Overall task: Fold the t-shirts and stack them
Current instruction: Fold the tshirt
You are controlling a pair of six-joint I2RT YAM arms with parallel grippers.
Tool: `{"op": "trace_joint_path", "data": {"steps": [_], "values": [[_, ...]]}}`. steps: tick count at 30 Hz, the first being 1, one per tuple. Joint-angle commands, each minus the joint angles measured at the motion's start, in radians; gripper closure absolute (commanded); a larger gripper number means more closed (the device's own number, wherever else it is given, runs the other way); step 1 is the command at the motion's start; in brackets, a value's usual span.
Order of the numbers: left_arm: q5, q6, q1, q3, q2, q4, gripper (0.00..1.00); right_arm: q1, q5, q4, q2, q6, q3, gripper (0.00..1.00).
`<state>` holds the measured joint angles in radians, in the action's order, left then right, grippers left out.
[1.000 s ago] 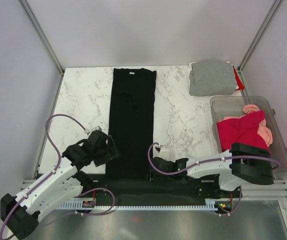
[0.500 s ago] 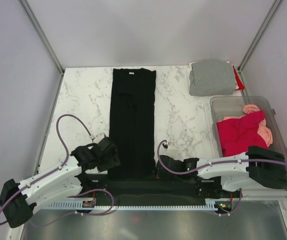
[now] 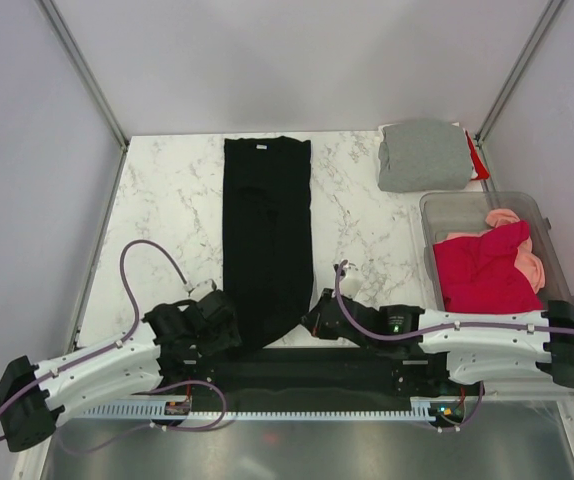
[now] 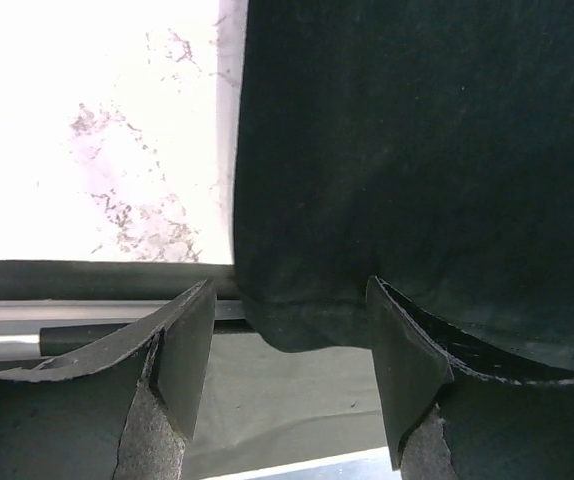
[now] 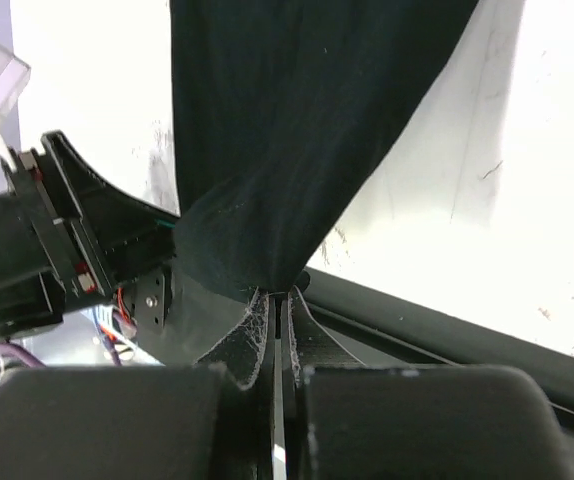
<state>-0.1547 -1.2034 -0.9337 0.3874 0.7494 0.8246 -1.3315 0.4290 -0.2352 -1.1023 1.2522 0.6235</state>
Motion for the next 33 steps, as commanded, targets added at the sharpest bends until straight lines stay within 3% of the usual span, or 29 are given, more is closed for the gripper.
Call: {"op": "trace_joint_path", "data": {"steps": [1,7,17,24,33], "values": [[-0.006,-0.058,-0.008,-0.015,-0.01,-0.048,0.31,0.017,0.054,-0.078,0.007,-0.017,0.027,1.0],[-0.028,-0.091,-0.01,-0.039,-0.044,-0.058,0.34,0.022,0.045,-0.075,0.03,0.0,-0.007,1.0],[-0.077,-0.113,-0.011,-0.022,0.013,-0.102,0.51,0.041,0.034,-0.069,0.032,-0.004,-0.01,1.0],[-0.089,-0.087,-0.014,0.005,0.096,-0.122,0.48,0.052,0.027,-0.069,0.041,-0.008,-0.013,1.0],[-0.131,-0.073,-0.014,-0.005,0.093,-0.191,0.8,0.066,0.002,-0.067,0.039,-0.014,-0.025,1.0]]}}
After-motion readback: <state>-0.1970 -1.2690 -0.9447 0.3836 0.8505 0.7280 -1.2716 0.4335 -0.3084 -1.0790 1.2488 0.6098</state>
